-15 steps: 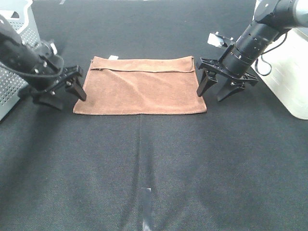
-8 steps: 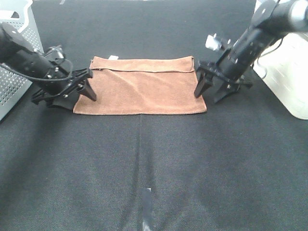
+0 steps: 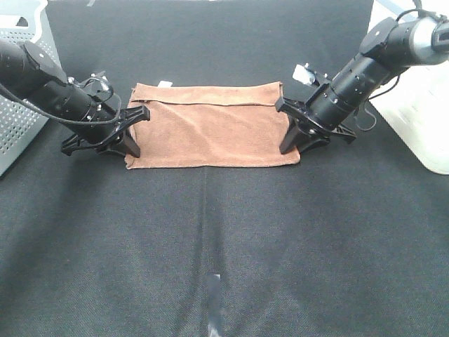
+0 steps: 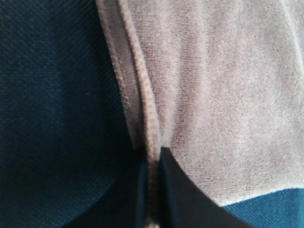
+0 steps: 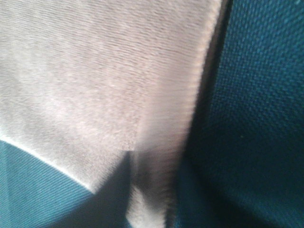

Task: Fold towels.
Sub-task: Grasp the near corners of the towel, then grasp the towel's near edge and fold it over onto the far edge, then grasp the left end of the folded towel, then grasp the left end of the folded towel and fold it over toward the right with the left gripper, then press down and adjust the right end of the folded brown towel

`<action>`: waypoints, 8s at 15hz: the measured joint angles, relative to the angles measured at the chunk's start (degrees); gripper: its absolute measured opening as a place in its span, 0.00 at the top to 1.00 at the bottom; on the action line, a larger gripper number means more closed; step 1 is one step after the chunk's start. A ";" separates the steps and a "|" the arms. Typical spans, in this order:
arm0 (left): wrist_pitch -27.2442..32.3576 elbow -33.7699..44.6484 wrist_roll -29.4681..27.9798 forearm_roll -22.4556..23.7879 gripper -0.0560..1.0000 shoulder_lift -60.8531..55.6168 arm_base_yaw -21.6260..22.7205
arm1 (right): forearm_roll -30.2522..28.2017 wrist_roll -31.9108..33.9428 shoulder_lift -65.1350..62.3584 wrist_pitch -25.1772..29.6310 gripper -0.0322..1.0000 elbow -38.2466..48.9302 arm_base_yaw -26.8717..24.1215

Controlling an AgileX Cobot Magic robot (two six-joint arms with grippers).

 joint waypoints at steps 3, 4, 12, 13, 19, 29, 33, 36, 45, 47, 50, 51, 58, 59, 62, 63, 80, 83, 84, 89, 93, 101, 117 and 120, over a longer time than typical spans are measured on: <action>2.98 -0.06 0.00 2.98 0.92 -0.57 0.06 | -0.92 1.15 -0.06 -0.06 0.97 0.00 0.00; 4.53 -0.06 -0.40 4.30 0.92 -1.20 0.29 | -1.78 1.43 -0.34 -0.06 0.97 0.00 0.00; 10.43 11.06 -2.52 11.12 0.92 -11.40 2.12 | -1.43 1.95 -11.80 0.11 0.97 17.02 0.40; 10.37 13.98 -2.52 11.17 0.92 -12.95 2.12 | -0.63 0.97 -13.41 -0.80 0.97 20.63 0.40; 7.96 27.79 -1.20 11.00 0.92 -20.00 2.12 | 0.52 -3.09 -20.74 -6.65 0.97 37.93 0.46; 6.42 13.29 -2.64 11.57 0.92 -19.37 2.12 | -0.52 -3.44 -19.88 -5.44 0.97 18.22 0.52; 5.33 4.47 -2.81 12.26 0.93 -14.61 2.12 | -2.29 -1.38 -13.29 -2.29 0.97 6.30 0.52; 5.27 -1.60 -2.81 12.43 0.93 -8.94 2.35 | -3.61 0.00 -7.96 -1.95 0.97 0.06 0.52; 1.83 -4.98 -4.30 12.26 0.43 -2.86 3.38 | -2.58 1.32 -2.12 -2.86 0.44 -2.18 0.52; 1.83 -4.98 -4.41 12.78 0.22 -2.86 3.38 | -3.09 3.04 -2.12 -2.01 0.32 -2.18 0.46; 2.69 -4.98 -5.33 14.21 0.18 -2.86 3.38 | -6.42 5.61 -2.12 -0.40 0.30 -2.18 0.46; 2.69 -4.98 -5.33 14.38 0.18 -2.75 3.38 | -6.93 5.73 -2.12 -0.34 0.30 -2.18 0.46; 1.49 -5.33 -5.44 11.00 0.18 0.52 2.64 | -7.39 5.73 -2.81 -0.86 0.30 -2.18 0.46; 0.74 -5.33 -5.44 10.83 0.22 0.69 2.29 | -7.51 5.73 -2.81 -0.86 0.30 -2.18 0.46; 0.17 -5.33 -5.44 9.85 0.52 1.09 2.06 | -8.48 5.73 -2.81 -0.86 0.30 -2.18 0.46; 0.46 -5.33 -5.61 9.63 0.67 1.20 2.06 | -8.54 5.73 -2.81 -0.86 0.30 -2.18 0.46; 6.42 -5.56 -17.02 29.34 0.89 -15.99 1.20 | -8.94 5.79 -2.81 -0.86 0.30 -2.18 0.46; 7.33 -6.82 -17.30 22.17 0.89 -15.99 -2.23 | -8.94 5.79 -2.86 -0.86 0.30 -2.18 0.46; 7.05 -7.45 -17.36 20.34 0.89 -15.93 -4.13 | -8.94 5.79 -2.92 -0.86 0.30 -2.18 0.46; 5.61 -14.27 -23.15 18.11 0.89 -9.00 -12.72 | -8.88 5.79 -4.81 -0.69 0.30 -2.18 0.46; 4.81 -20.86 -28.65 17.82 0.57 -1.95 -16.79 | -6.65 5.79 -4.93 0.69 0.30 -2.18 0.46; -1.78 -21.37 -31.23 16.90 0.29 -3.61 -15.18 | 1.32 4.30 -7.33 2.58 0.30 -2.18 0.46; 5.10 -21.66 -31.17 27.33 0.29 -8.48 -2.23 | 22.86 -7.91 1.38 0.29 0.30 -2.18 6.25; 5.27 -21.66 -31.17 27.33 0.29 -8.48 -2.23 | 20.11 -8.42 1.32 -0.23 0.30 -2.18 4.98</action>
